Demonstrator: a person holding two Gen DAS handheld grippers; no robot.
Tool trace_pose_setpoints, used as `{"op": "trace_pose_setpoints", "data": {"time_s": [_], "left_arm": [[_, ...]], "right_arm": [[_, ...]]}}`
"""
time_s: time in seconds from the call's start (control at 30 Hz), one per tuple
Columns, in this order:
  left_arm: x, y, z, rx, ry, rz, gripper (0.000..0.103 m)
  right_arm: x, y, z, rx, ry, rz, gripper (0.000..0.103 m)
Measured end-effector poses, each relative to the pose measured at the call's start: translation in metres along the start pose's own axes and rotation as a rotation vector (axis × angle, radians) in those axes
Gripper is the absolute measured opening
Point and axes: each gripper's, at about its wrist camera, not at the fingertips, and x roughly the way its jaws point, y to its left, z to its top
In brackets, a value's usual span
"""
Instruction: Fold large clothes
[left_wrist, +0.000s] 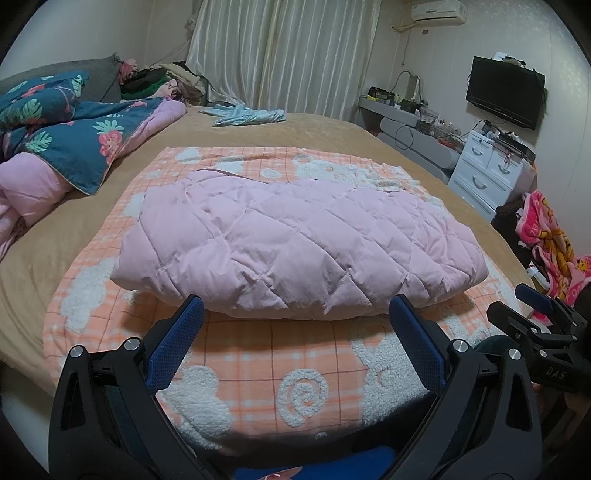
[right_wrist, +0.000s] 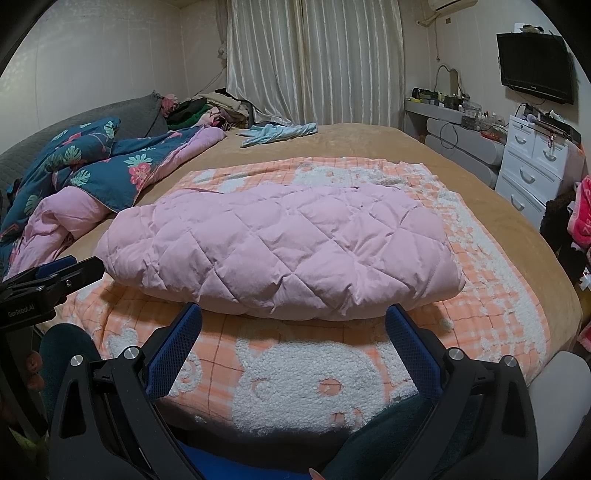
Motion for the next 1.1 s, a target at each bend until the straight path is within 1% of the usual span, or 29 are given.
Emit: {"op": "trace_pose_setpoints", "data": {"time_s": [0.77,0.9,1.0,1.1], "left_arm": [[-0.001,0.002,0.002,0.004,0.000,-0.001,0.094],[-0.002,0.005,0.004,0.007,0.000,-0.018,0.094],[-0.001,0.008,0.004,0.018,0.005,-0.008,0.094],[0.000,0.012,0.003,0.011,0.009,-0.002,0.094]], "right_arm": [[-0.002,0.002,0.003,-0.003,-0.005,-0.004,0.099],[-0.003,0.001,0.005,0.000,-0.001,-0.016,0.099],[-0.007,0.000,0.006,-0.002,-0.010,-0.035,0.099],[-0.012,-0.010,0.008,0.019,-0.018,-0.063,0.099]]}}
